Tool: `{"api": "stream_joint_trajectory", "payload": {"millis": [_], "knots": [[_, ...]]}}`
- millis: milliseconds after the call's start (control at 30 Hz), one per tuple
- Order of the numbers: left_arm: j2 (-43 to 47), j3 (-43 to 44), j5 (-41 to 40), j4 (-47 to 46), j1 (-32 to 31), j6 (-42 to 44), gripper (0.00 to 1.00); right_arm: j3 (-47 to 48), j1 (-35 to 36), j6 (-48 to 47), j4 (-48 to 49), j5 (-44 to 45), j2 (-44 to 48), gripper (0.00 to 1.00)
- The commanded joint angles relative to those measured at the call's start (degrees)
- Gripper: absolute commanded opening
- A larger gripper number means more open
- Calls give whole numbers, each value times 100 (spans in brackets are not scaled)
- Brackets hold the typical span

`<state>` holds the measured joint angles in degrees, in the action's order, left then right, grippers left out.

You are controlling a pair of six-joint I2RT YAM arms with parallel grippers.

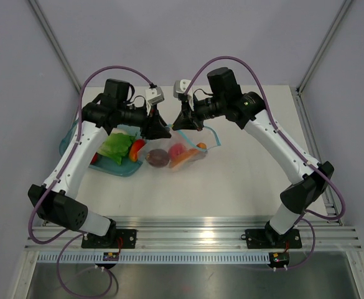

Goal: Place the food in the zip-top bag and seal the zipper
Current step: Zip the zipper food storage bag at the center of the board.

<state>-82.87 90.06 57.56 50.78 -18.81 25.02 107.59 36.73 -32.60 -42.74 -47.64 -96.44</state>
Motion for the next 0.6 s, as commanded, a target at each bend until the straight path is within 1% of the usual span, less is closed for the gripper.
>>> {"api": "stream_joint_trajectory", "payload": {"millis": [0, 233, 367, 400, 433, 533, 567], "knots": [[-54, 292, 317, -192, -9, 12, 35, 51, -26, 96, 336, -88, 187, 0], [-133, 337, 414, -279, -9, -58, 32, 69, -26, 96, 345, -97, 126, 0], [-194, 345, 510, -385, -9, -181, 19, 87, -26, 87, 337, -105, 99, 0], [-220, 363, 545, -394, -9, -173, 6, 95, -26, 78, 328, -97, 91, 0], [-238, 372, 589, -385, -9, -172, 0, 95, -26, 78, 328, -97, 82, 0], [-256, 363, 642, -403, -9, -172, 0, 113, -26, 105, 319, -62, 56, 0], [-247, 346, 660, -411, -9, -146, 0, 122, -26, 131, 319, -27, 47, 2]]}}
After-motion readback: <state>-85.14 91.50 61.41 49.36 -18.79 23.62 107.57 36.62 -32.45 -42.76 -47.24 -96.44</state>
